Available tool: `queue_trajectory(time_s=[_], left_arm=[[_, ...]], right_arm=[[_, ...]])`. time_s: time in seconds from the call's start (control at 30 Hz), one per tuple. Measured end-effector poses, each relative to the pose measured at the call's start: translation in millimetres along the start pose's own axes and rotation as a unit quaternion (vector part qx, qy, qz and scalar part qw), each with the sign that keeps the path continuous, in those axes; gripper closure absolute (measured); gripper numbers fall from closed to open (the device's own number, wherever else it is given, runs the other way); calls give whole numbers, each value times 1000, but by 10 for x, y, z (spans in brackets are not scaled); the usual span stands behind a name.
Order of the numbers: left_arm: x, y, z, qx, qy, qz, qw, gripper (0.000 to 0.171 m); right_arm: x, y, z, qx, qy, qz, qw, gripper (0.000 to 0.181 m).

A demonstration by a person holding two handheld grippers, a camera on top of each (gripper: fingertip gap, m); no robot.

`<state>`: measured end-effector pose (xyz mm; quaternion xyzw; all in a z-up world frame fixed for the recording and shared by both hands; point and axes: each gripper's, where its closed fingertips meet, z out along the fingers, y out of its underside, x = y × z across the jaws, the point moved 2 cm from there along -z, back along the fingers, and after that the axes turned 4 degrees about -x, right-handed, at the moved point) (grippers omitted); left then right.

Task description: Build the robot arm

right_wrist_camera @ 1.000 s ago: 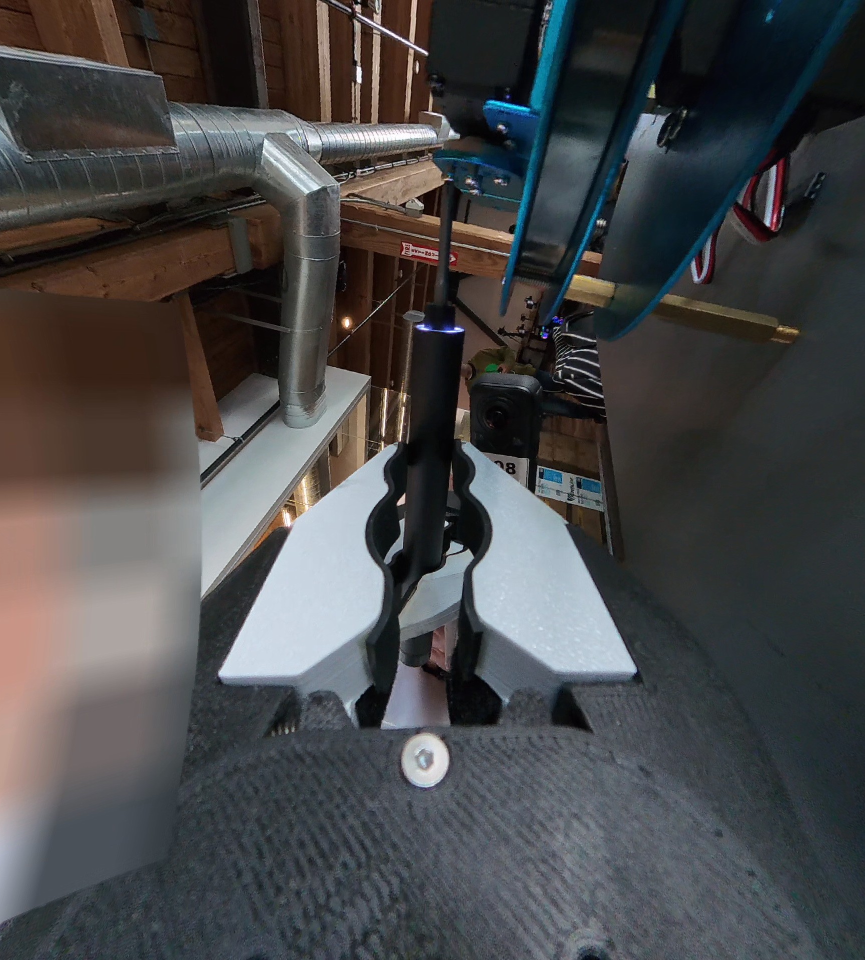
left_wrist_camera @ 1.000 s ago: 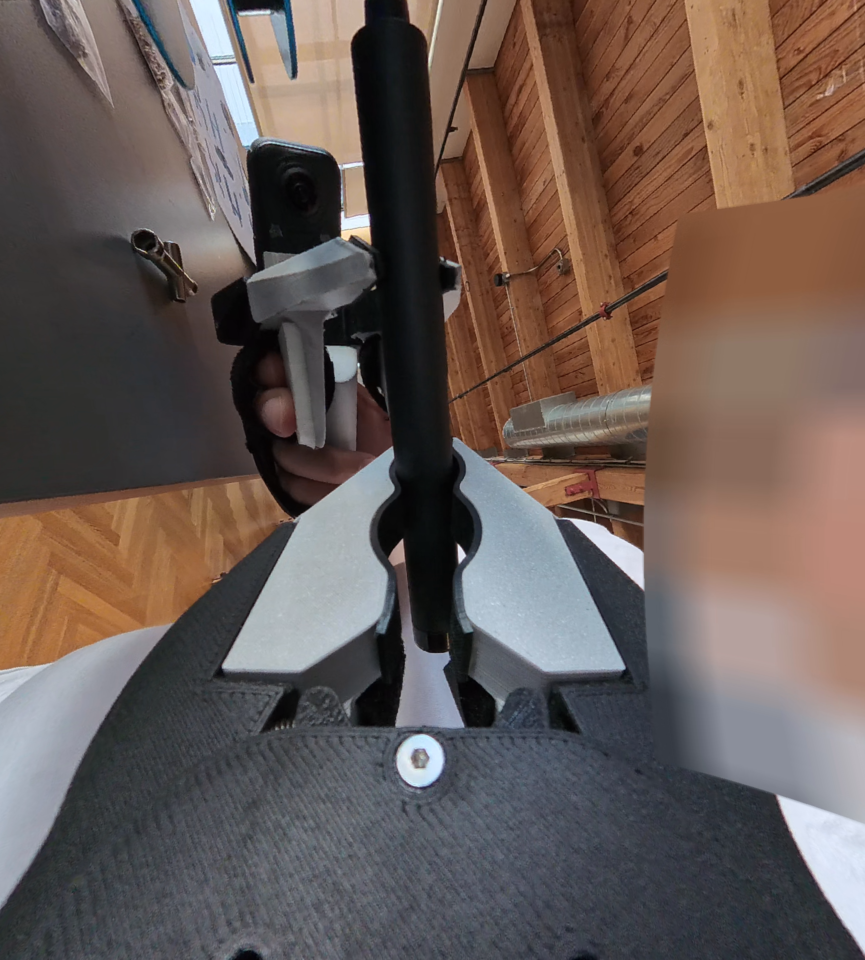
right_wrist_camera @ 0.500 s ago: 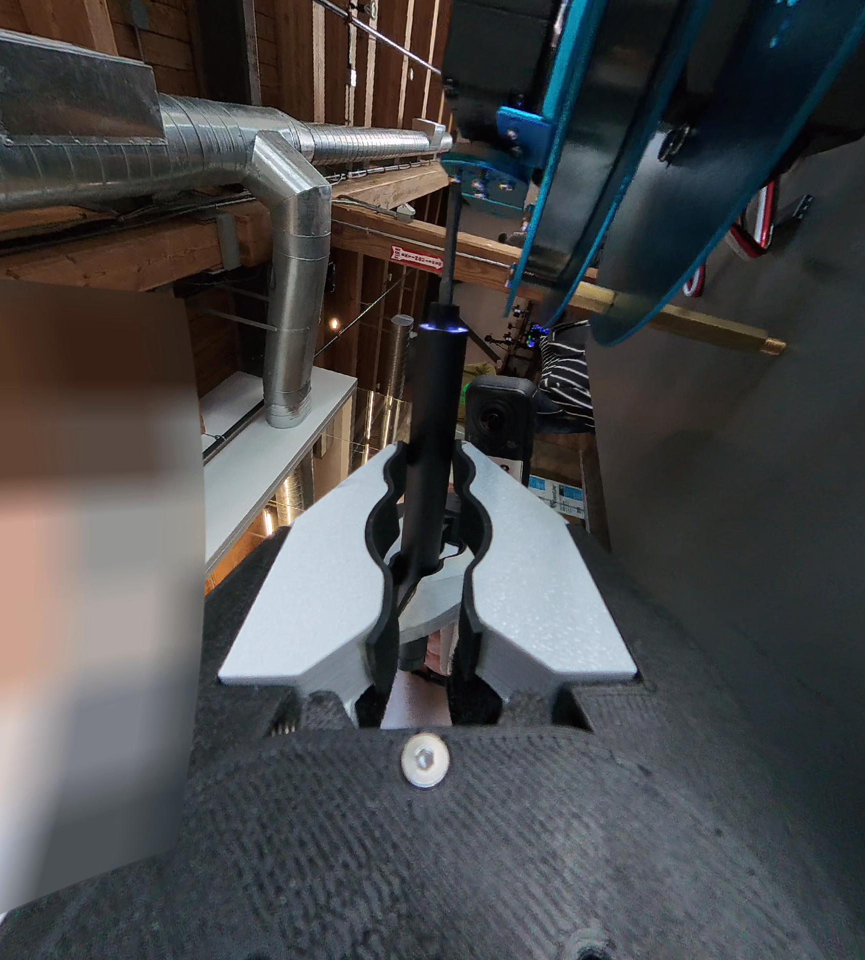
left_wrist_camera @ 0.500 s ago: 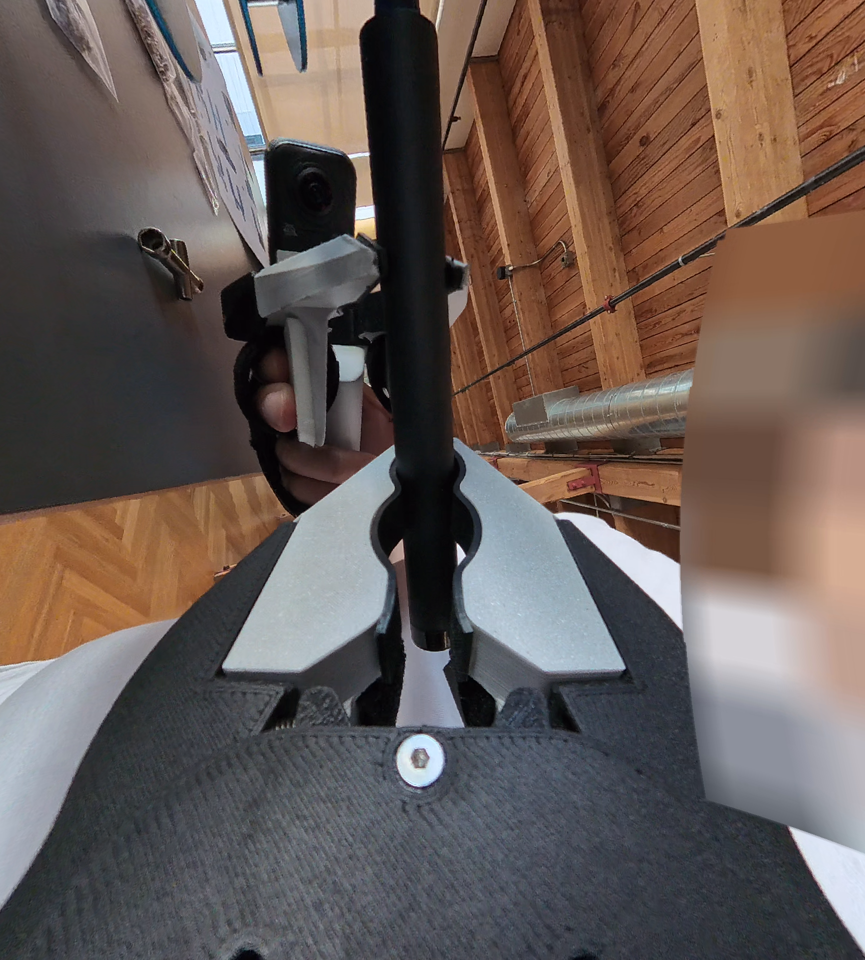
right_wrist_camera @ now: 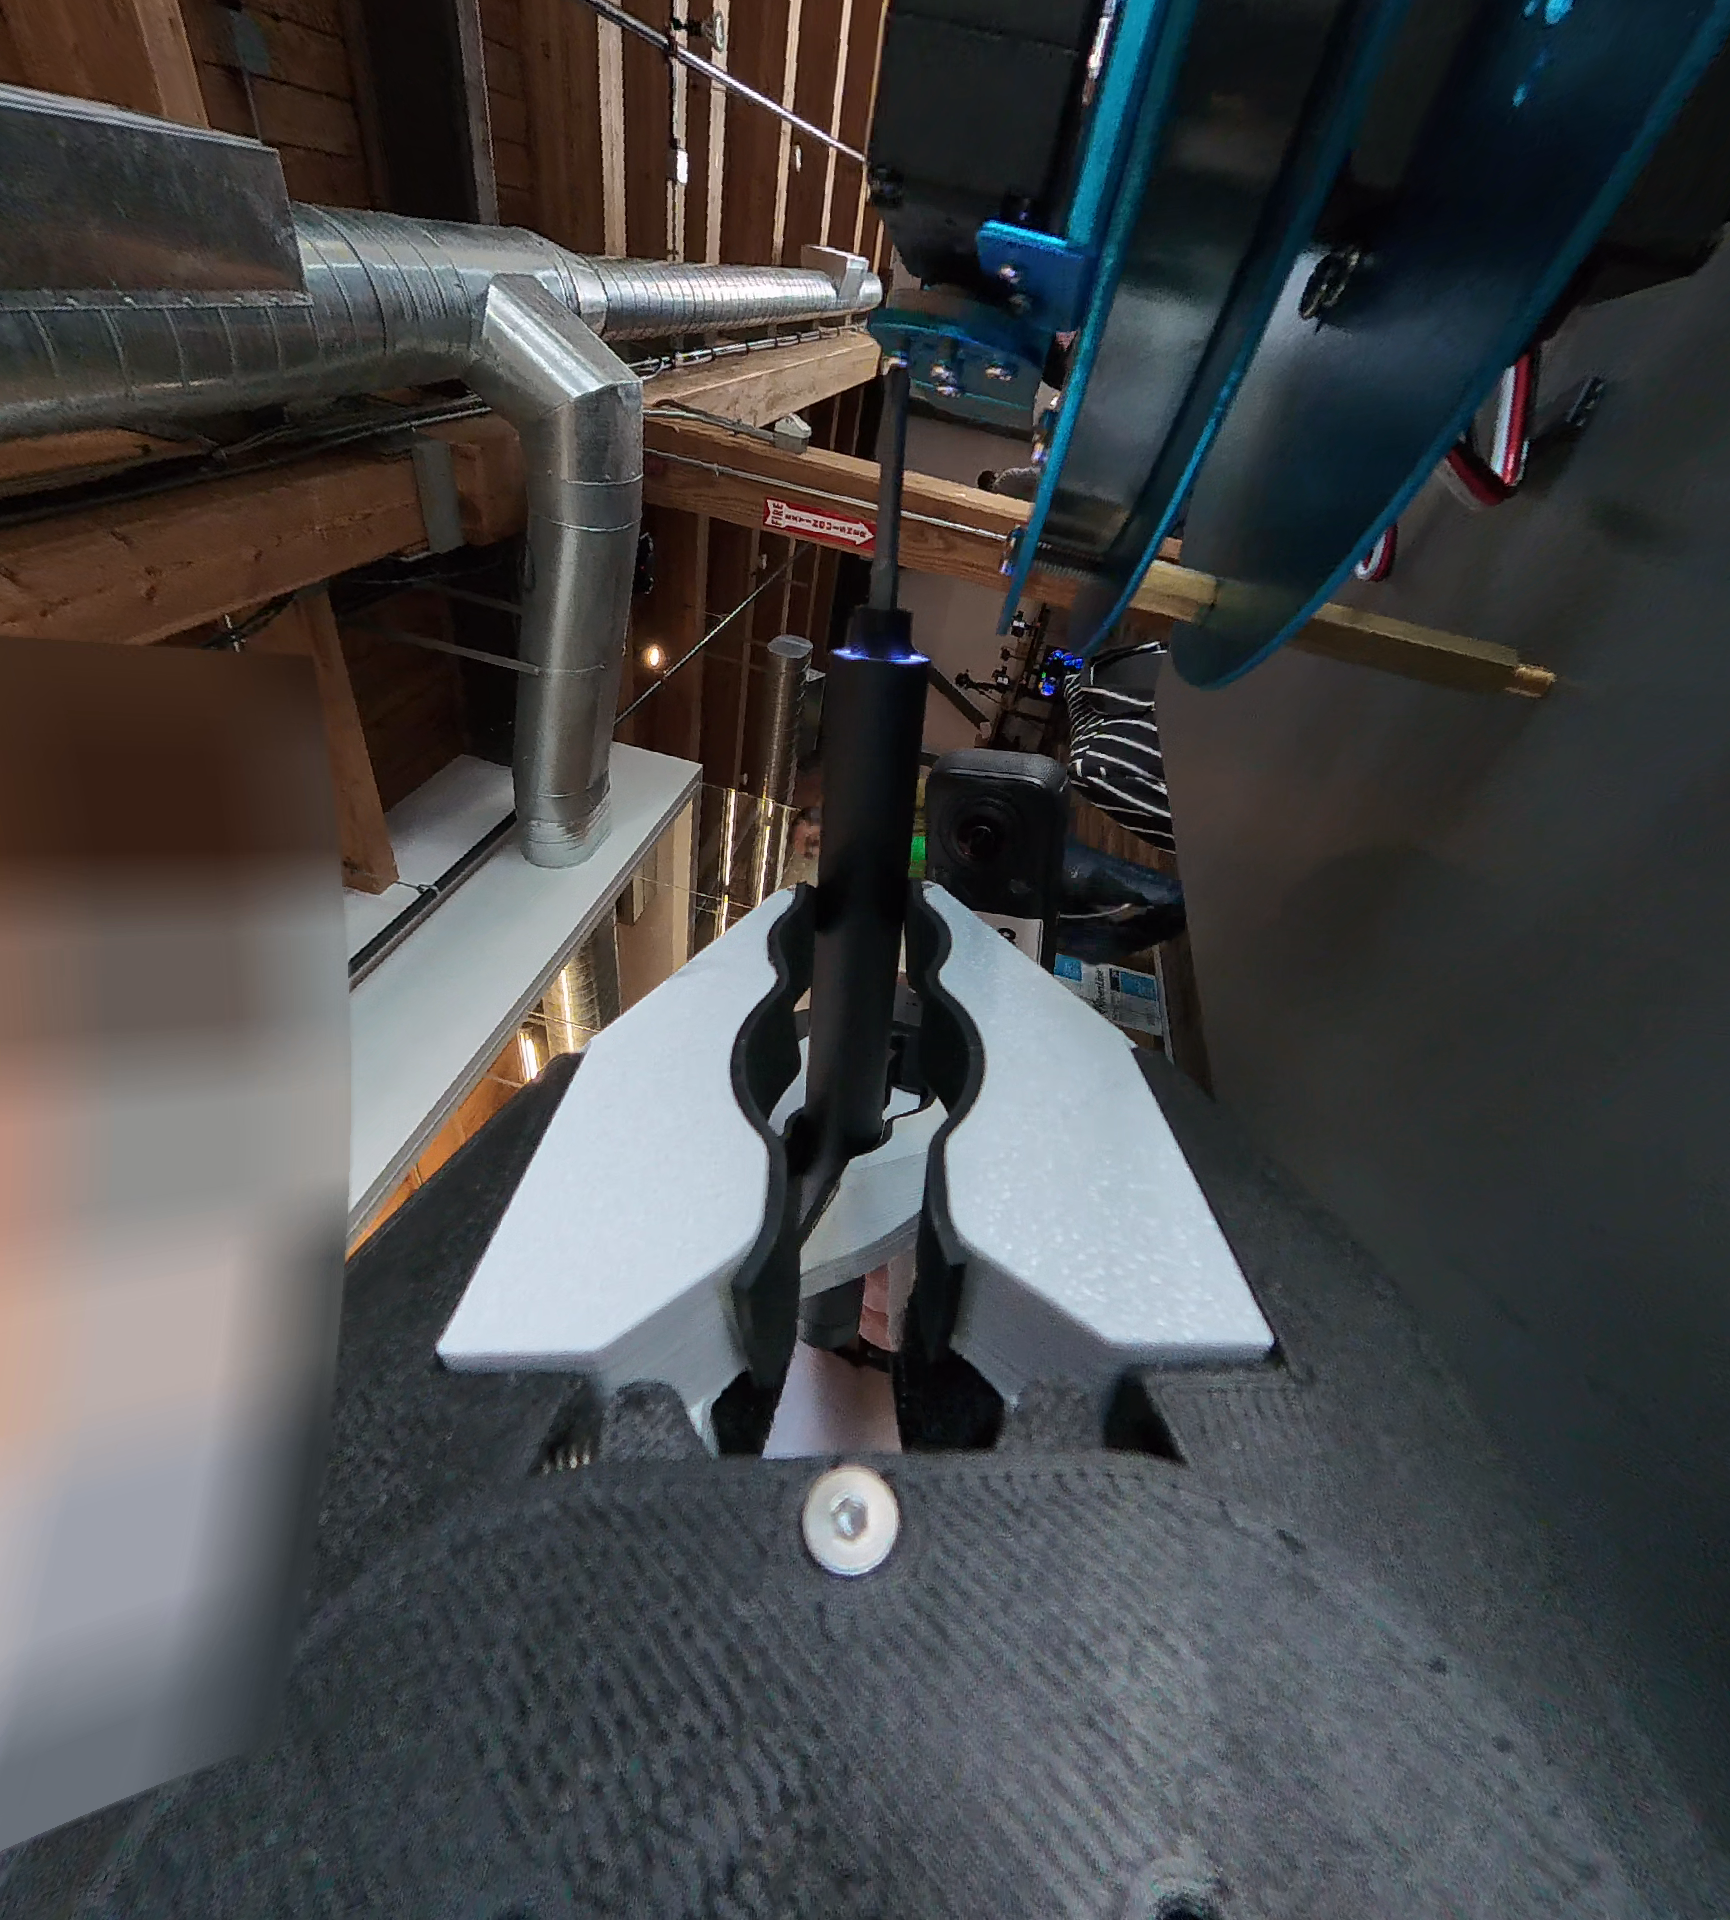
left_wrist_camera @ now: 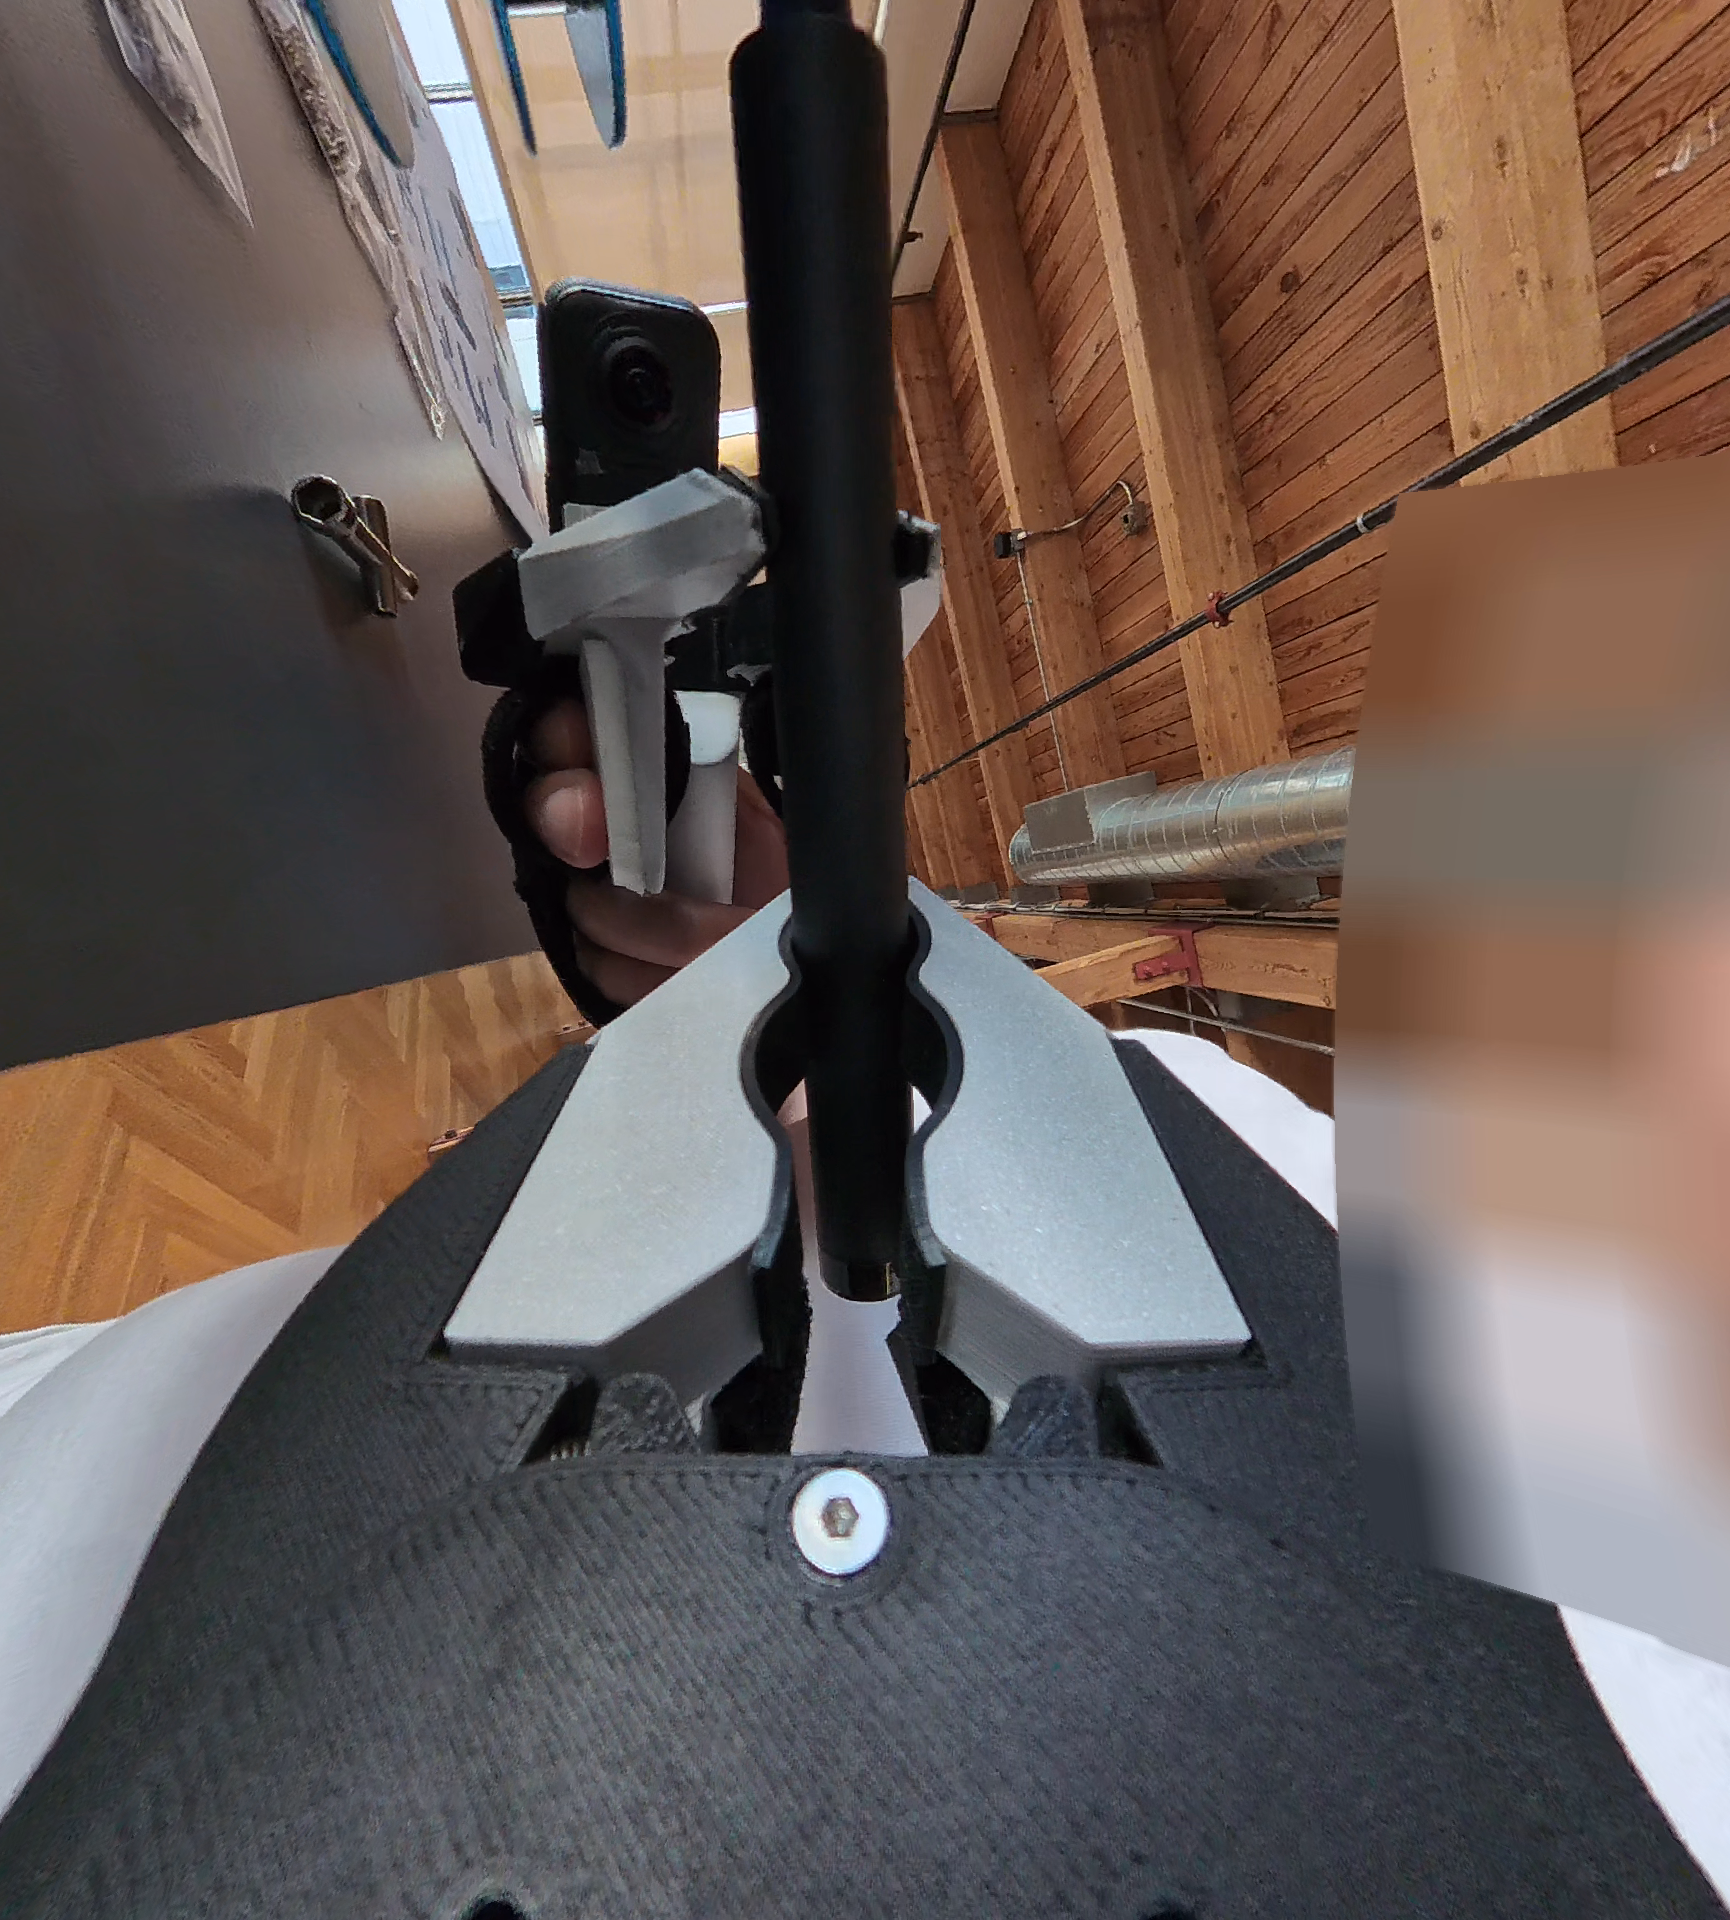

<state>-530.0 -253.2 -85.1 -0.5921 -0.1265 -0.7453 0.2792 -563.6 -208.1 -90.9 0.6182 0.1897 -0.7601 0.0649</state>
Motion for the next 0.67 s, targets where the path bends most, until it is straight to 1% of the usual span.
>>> queue_trajectory(time_s=[0.27,0.47,0.67], left_arm=[[-16,4,32,-11,-5,-3,1000,162],[-15,-8,19,-7,-5,-6,1000,162],[14,-34,-49,-4,-8,-3,1000,162]], right_arm=[[7,-7,-22,8,-3,4,1000,166],[12,-16,-21,15,0,-3,1000,166],[20,-21,14,41,-14,5,999,166]])
